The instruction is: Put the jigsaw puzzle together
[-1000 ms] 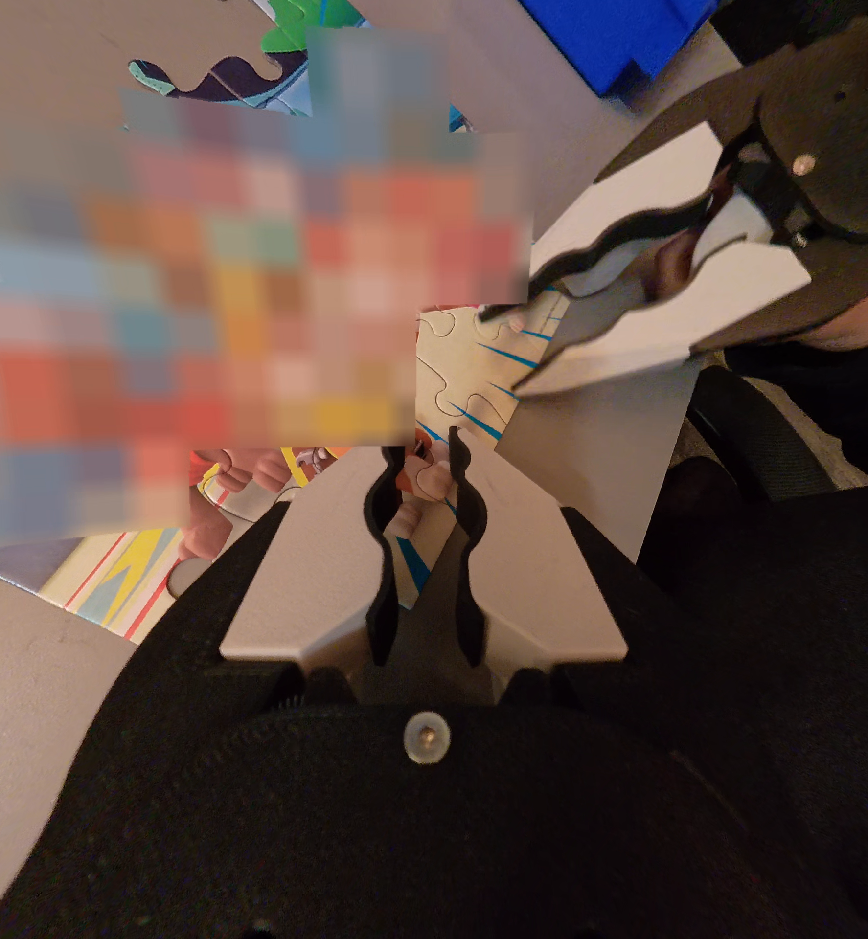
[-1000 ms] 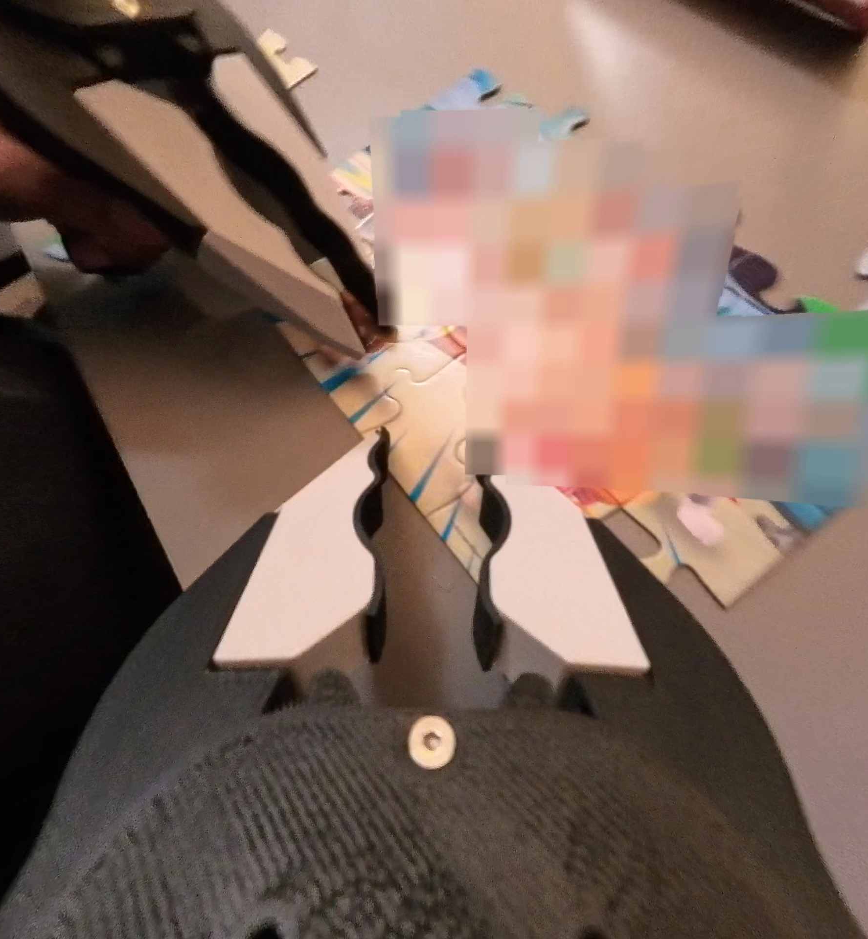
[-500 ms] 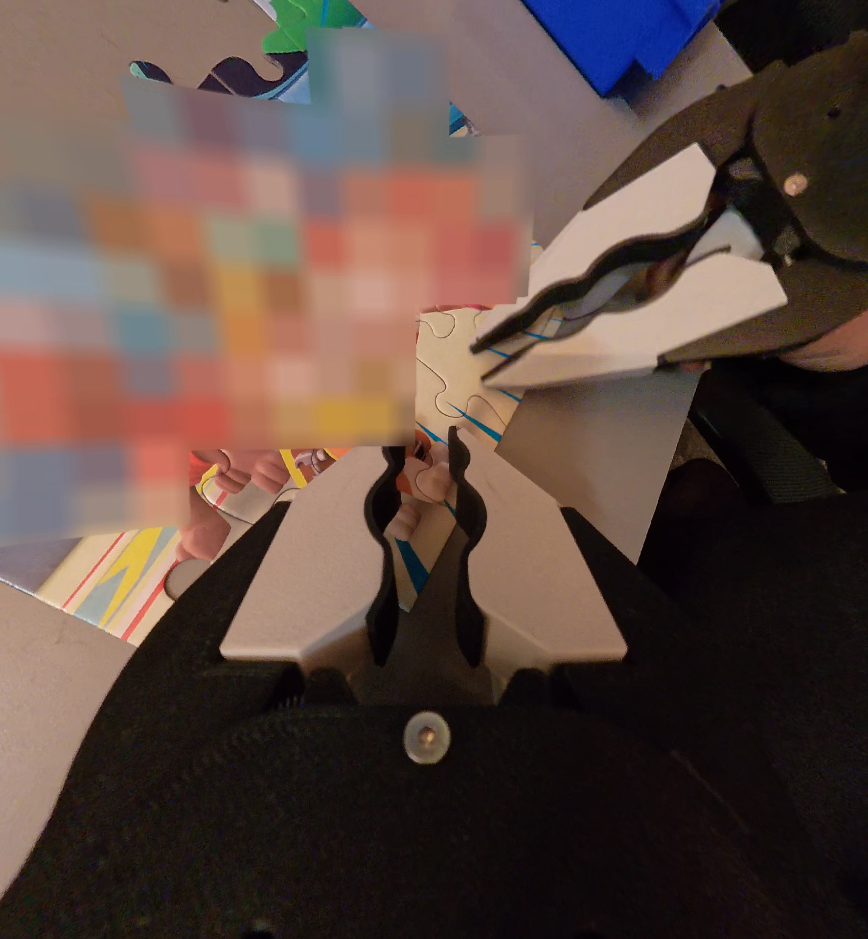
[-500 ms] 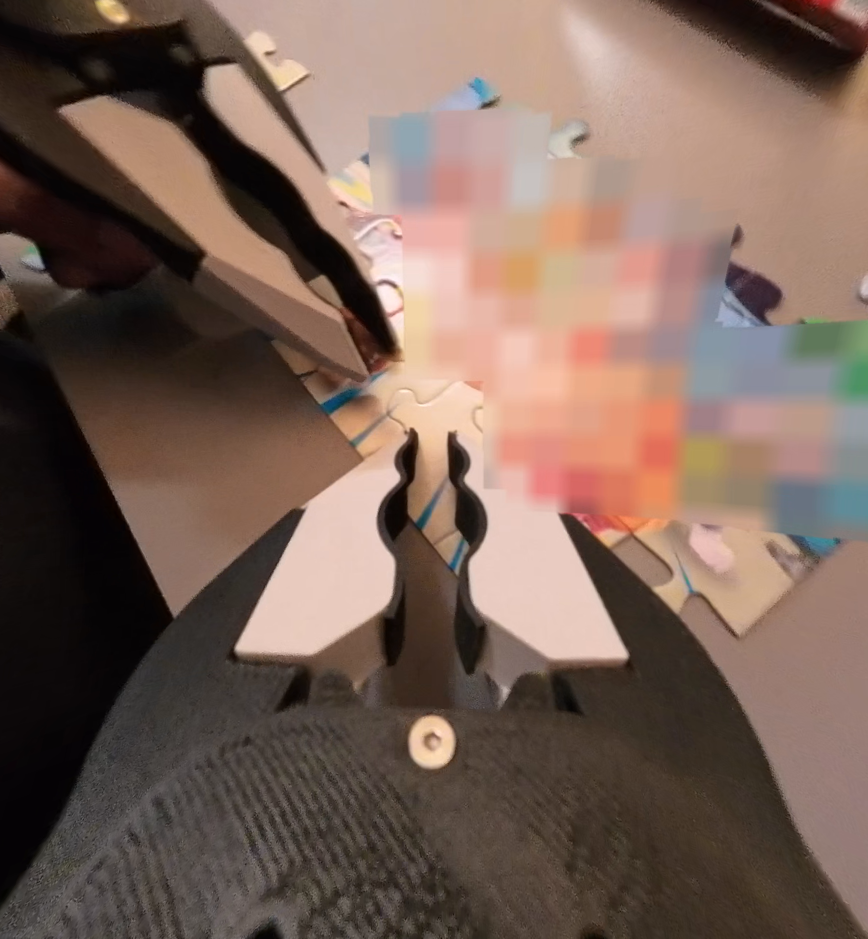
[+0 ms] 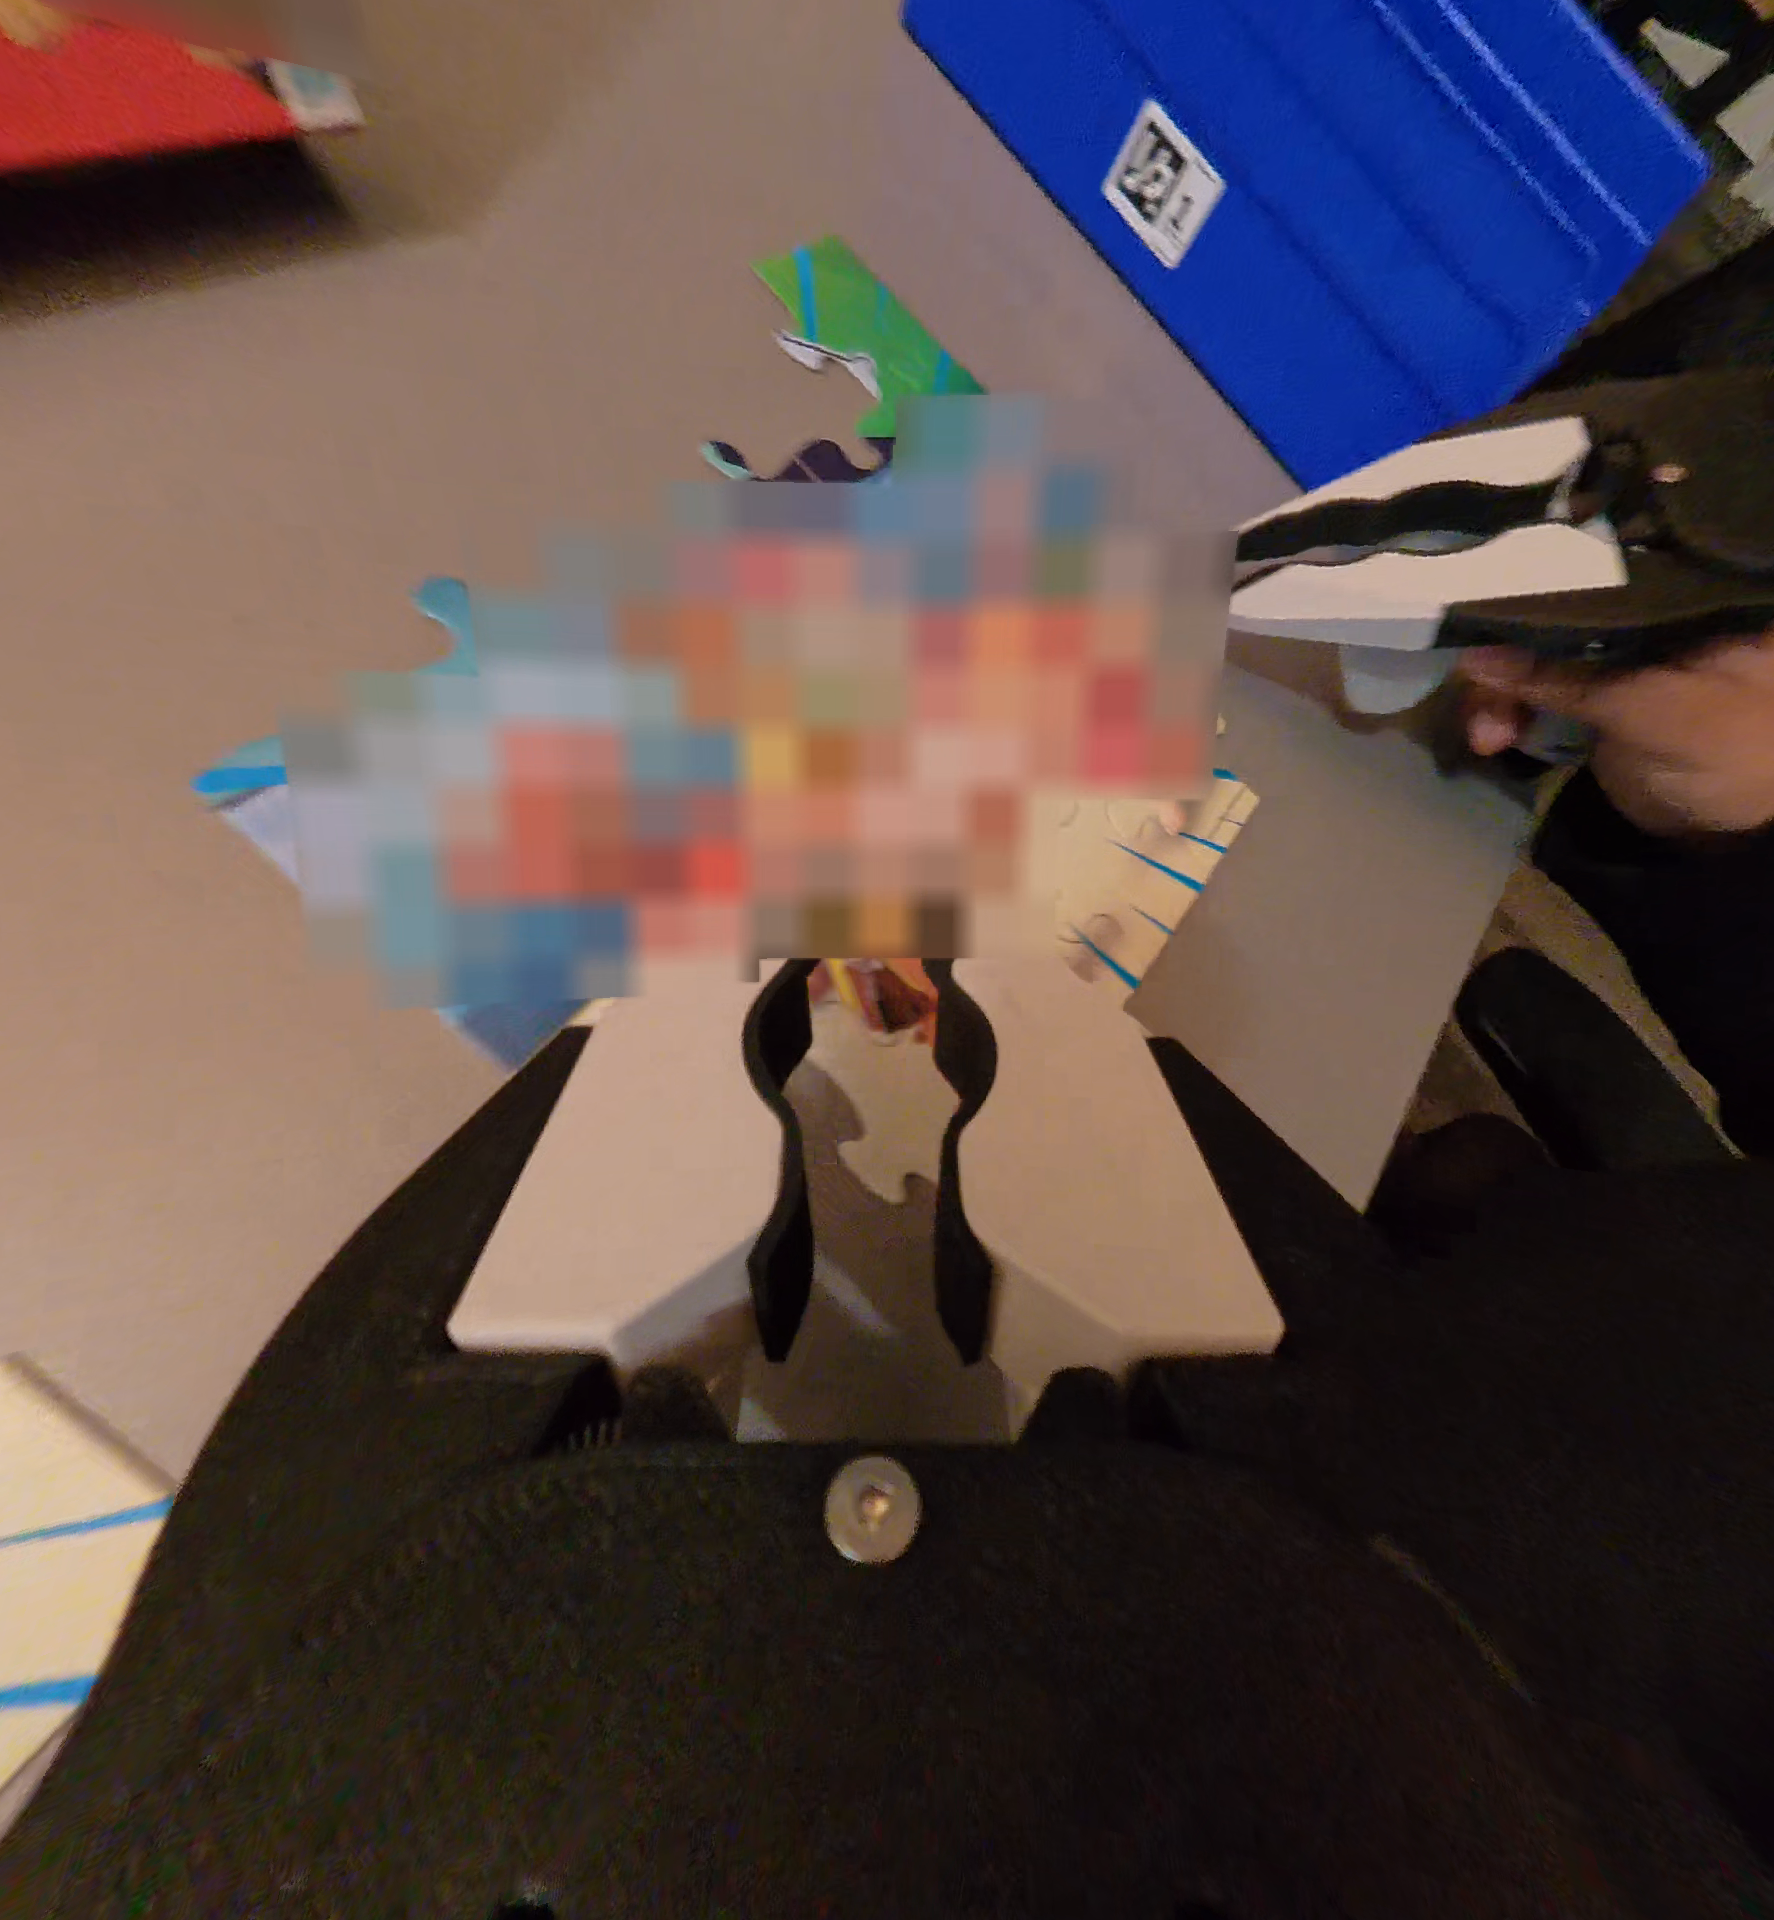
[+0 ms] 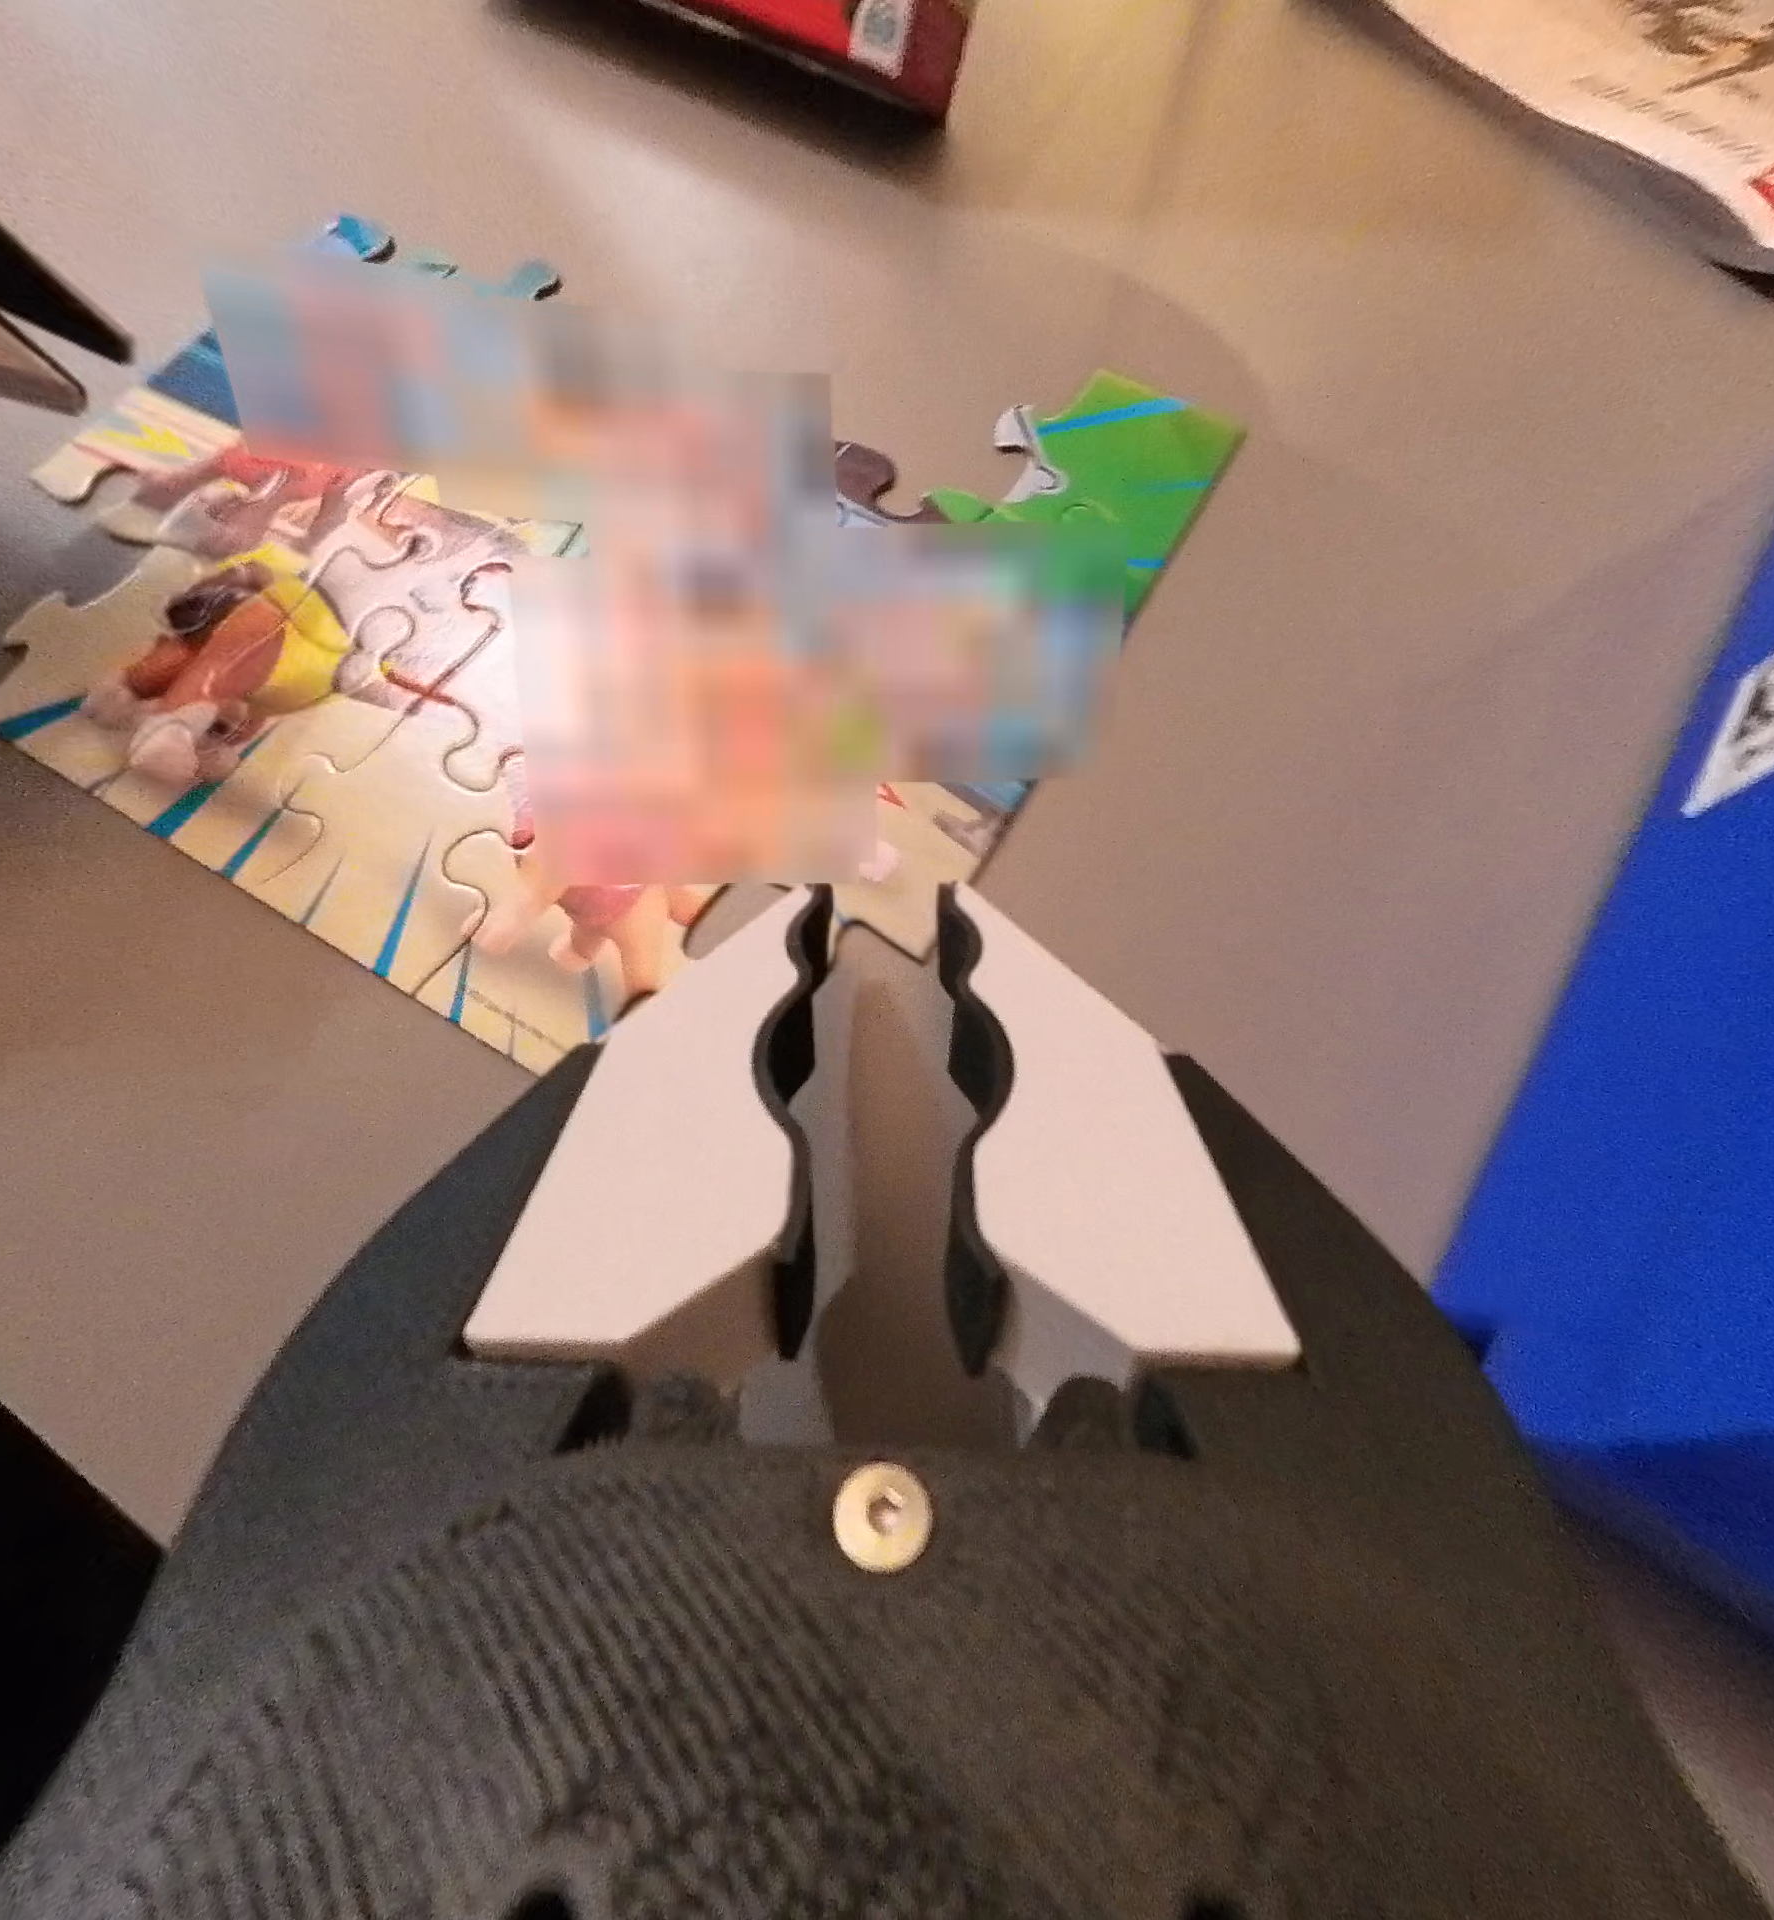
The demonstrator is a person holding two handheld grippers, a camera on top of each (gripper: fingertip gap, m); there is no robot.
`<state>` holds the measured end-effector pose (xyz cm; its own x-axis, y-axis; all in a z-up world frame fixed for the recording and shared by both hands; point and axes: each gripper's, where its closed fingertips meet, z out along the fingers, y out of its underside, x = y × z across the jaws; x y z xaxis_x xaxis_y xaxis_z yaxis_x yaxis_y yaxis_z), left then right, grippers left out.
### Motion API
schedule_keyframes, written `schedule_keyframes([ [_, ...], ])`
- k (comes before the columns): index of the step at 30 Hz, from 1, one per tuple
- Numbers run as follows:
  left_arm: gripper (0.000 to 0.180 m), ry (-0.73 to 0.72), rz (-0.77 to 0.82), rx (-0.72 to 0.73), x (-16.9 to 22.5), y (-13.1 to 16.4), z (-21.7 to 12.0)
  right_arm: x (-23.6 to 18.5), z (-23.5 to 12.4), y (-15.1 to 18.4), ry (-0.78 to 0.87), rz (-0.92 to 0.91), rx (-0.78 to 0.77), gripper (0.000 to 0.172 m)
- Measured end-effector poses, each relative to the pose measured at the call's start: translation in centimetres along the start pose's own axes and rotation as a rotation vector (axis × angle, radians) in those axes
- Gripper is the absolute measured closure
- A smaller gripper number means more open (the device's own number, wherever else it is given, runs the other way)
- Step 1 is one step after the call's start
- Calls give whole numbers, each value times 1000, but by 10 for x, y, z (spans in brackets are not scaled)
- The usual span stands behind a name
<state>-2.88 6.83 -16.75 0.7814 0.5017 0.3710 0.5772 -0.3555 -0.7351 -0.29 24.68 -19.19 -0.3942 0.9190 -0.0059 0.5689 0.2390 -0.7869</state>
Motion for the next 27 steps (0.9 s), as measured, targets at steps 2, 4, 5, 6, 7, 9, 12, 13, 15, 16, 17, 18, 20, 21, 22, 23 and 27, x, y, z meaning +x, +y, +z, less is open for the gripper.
schedule_keyframes([
  [2,165,-47,-4,14,-15,-2,-7,6,-5,1,13,33,18,152],
  [4,165,-86,-19,20,-28,-4,-16,10,-8,3,21,56,34,152],
  [5,167,-103,-30,16,-33,-4,-21,9,-9,4,19,66,40,152],
  [6,168,-117,-34,20,-39,-5,-26,8,-9,5,14,75,45,152],
  [7,168,-138,-36,31,-45,-7,-33,7,-8,6,8,80,45,152],
  [9,168,-188,-41,61,-59,-11,-48,6,-8,7,11,68,37,151],
  [12,168,-252,-51,100,-78,-16,-70,4,-6,7,15,53,30,151],
  [13,168,-273,-53,108,-84,-17,-76,4,-6,7,15,51,29,151],
  [15,168,-312,-54,126,-94,-19,-89,3,-5,6,17,50,34,152],
  [16,168,-329,-54,135,-98,-20,-95,3,-5,5,17,49,37,152],
  [17,168,-345,-53,143,-101,-21,-100,3,-5,4,19,49,40,152],
  [18,167,-363,-52,150,-105,-21,-106,3,-5,4,20,47,43,152],
  [20,167,-398,-50,163,-112,-22,-117,2,-6,2,19,41,50,152],
  [21,166,-414,-51,172,-116,-23,-122,3,-7,1,18,39,50,152],
  [22,166,-428,-53,181,-119,-24,-127,3,-7,0,19,37,49,152],
  [23,165,-441,-56,188,-122,-24,-133,4,-8,-1,22,34,50,152],
  [27,164,-508,-62,205,-137,-20,-156,3,-11,-10,26,26,69,152],
])
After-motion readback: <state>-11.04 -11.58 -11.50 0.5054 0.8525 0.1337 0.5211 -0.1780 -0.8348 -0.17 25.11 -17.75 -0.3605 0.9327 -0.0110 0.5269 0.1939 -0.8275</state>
